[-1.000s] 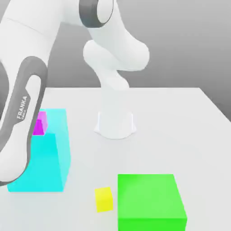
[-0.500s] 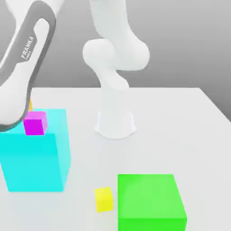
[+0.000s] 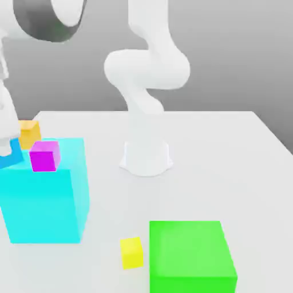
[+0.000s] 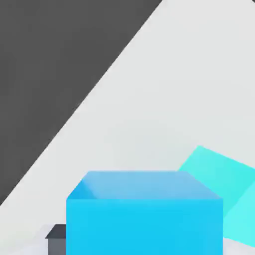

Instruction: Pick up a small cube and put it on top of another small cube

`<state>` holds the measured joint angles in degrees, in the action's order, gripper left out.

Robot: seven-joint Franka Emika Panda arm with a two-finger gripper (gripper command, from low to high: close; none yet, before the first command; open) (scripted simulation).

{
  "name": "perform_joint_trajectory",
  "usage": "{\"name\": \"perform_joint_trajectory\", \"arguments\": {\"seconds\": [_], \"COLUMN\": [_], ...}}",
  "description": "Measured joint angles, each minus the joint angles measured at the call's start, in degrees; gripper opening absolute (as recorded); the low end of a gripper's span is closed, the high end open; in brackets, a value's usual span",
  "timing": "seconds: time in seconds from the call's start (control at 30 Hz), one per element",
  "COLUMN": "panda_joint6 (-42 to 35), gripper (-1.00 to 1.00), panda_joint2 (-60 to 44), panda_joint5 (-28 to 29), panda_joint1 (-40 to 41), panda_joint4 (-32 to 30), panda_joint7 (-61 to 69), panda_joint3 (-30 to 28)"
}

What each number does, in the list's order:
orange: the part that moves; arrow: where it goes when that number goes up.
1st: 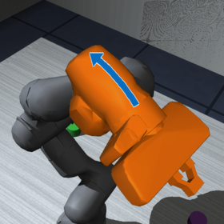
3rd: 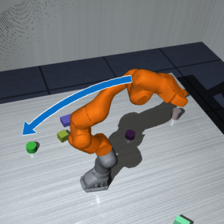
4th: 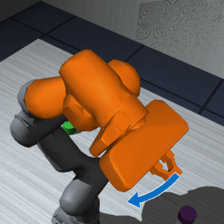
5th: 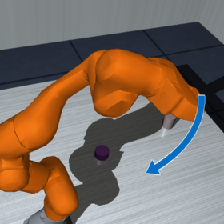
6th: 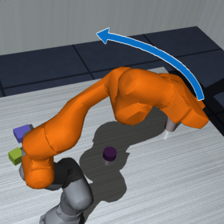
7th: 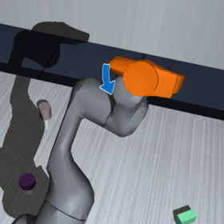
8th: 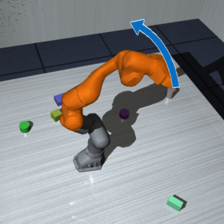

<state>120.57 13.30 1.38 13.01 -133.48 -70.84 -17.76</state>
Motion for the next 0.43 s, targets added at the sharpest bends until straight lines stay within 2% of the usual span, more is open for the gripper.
{"name": "perform_joint_trajectory", "arguments": {"seconds": [0.17,0.3,0.33,0.43], "panda_joint6": [-5.0,0.7,2.9,2.9], "gripper": [-1.00,-1.00,1.00,1.00], "panda_joint2": [10.5,10.4,9.6,9.6], "panda_joint5": [3.7,4.5,4.5,4.5], "panda_joint1": [2.9,3.8,3.9,3.9], "panda_joint4": [-5.4,-11.0,-12.4,-12.4], "panda_joint7": [-10.9,-13.2,-13.3,-13.3], "panda_joint3": [4.0,4.4,4.3,4.3]}}
